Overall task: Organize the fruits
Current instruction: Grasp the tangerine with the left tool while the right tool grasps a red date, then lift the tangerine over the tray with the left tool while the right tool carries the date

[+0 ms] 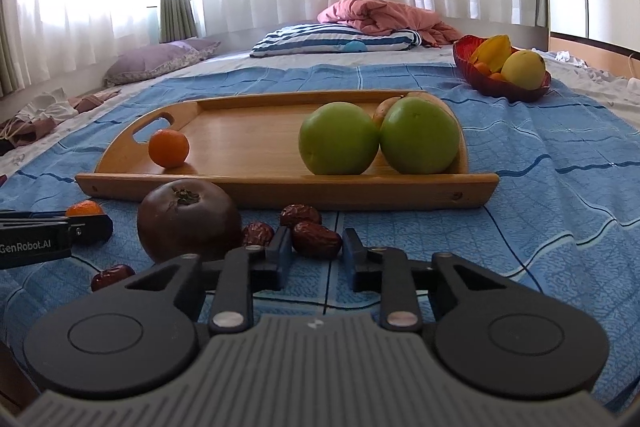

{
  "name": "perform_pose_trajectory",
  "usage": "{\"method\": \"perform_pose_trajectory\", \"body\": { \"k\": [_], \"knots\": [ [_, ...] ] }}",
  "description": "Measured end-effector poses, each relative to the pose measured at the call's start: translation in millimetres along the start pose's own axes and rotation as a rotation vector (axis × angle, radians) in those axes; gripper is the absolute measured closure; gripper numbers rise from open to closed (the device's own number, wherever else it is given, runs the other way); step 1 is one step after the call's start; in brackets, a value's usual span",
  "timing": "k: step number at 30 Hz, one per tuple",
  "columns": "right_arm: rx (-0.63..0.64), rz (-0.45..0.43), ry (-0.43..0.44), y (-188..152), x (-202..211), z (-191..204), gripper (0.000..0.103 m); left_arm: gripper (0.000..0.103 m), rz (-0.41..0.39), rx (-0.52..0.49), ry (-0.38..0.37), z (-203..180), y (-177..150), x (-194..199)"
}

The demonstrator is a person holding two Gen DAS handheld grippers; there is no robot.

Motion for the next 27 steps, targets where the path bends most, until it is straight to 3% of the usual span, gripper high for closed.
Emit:
{"method": "perform_pose_trajectory", "body": {
  "k": [27],
  "knots": [
    [0.007,-0.086,-0.031,23.5,19.6,-0.3,0.072,0.069,-0.063,-0.008,0.008,0.6,31.5,17.6]
  ]
}}
Point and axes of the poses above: each gripper's, at about its wrist camera, not at the fingertips, and x roughly against the way its jaws point, z to its left, y to its top, the point moved 4 cm from there along -x, roughly the way its jaws point, and after that the axes turned 9 degrees about z, right-handed, at the moved point
